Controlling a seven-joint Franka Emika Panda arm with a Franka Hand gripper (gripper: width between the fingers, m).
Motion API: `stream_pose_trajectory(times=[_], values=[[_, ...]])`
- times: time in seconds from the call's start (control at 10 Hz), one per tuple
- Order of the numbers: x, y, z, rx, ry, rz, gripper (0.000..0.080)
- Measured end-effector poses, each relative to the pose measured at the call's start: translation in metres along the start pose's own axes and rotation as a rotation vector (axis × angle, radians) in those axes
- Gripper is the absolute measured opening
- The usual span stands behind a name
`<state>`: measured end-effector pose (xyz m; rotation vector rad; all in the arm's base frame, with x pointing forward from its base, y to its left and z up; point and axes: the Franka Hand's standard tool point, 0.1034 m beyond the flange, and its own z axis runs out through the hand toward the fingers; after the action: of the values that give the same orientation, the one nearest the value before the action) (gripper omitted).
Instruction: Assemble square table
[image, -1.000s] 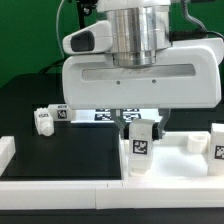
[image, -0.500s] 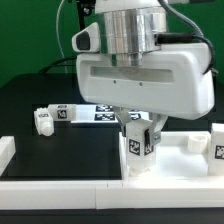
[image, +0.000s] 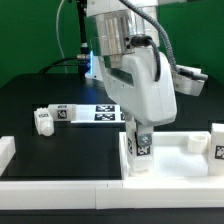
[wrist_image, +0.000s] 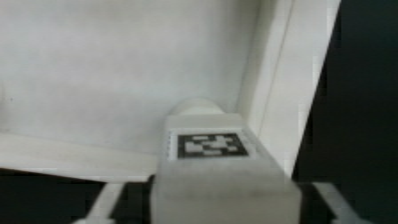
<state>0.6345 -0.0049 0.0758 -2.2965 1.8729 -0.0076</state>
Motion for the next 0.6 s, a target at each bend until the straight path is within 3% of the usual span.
stream_pose_trajectory(times=[0.1, 0.2, 0.3, 0.4, 0.6], values=[[-0.0001, -0.0001, -0.0001, 0.000, 0.000, -0.002, 0.0443], [0.0006, -0.0017, -0.0020, -0.014, -0.001, -0.180, 0.0571], [-0.0001, -0.0060, -0.0040, -0.016, 0.000, -0.359, 0.0571], [-0.0043, -0.0060, -0.0026, -0.021, -0.001, -0.509, 0.0633], [-0.0037, -0.0058, -0.0025, -0.022, -0.002, -0.621, 0.0645]])
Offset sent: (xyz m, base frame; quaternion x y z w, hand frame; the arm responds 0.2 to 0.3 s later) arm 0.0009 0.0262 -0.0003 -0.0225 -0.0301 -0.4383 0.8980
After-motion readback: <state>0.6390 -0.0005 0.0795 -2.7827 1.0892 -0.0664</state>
